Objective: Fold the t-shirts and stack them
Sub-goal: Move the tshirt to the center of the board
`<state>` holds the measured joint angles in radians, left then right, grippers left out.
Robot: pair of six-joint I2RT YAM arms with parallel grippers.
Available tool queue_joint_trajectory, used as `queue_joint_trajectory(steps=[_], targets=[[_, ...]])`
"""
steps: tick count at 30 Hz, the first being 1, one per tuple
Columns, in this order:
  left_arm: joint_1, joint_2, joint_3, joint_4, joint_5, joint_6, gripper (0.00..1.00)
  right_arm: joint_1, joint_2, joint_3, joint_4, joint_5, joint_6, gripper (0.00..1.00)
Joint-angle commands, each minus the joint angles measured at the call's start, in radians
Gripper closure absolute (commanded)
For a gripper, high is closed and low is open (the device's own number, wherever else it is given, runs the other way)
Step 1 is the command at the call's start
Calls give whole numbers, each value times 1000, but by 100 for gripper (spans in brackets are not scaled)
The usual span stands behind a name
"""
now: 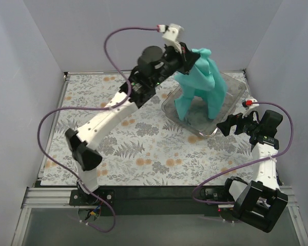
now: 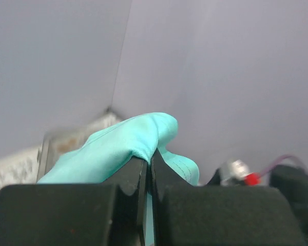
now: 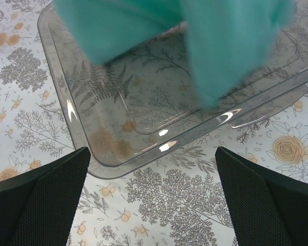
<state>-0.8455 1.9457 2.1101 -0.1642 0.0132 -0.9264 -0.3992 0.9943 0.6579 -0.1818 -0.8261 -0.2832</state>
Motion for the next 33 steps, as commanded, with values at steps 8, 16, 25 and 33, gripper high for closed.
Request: queue_joint_trajectory(steps=[8, 16, 25, 33], targets=[[-3, -398, -102, 63, 37, 92, 100, -6, -16, 3, 15, -27, 12, 2], [-3, -503, -215, 19, -44, 146, 100, -6, -8, 2, 13, -24, 1, 2], [-3, -749, -697, 81, -186, 87, 100, -6, 10, 5, 2, -34, -22, 2], [-1, -902, -1073, 40, -334, 0, 20, 95, 35, 69, -177, -136, -258, 4]])
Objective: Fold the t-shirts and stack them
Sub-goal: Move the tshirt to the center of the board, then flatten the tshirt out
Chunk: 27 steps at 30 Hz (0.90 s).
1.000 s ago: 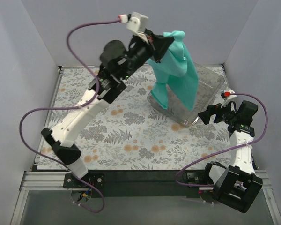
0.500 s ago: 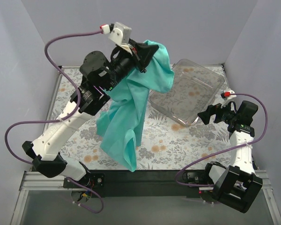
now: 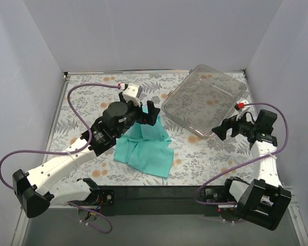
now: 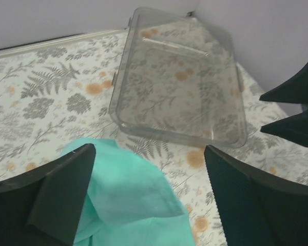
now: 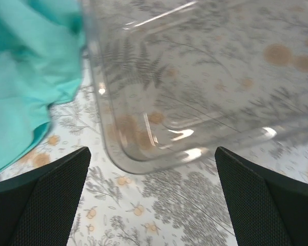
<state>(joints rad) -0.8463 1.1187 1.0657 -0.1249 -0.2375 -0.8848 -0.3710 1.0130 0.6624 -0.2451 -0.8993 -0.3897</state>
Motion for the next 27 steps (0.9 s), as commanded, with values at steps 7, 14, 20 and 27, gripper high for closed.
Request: queue_joint_trajectory(steps=[7, 14, 20, 27], targets=[[3, -270, -180, -99, -134, -95, 7, 476, 165, 322, -316, 232, -301, 3], [4, -456, -346, -165, -140, -272, 7, 773, 481, 558, -358, 616, -368, 2], [4, -566, -389, -226, -169, -353, 7, 879, 682, 703, -370, 792, -425, 4], [4, -583, -392, -246, -186, -358, 7, 897, 789, 724, -418, 875, -460, 51]])
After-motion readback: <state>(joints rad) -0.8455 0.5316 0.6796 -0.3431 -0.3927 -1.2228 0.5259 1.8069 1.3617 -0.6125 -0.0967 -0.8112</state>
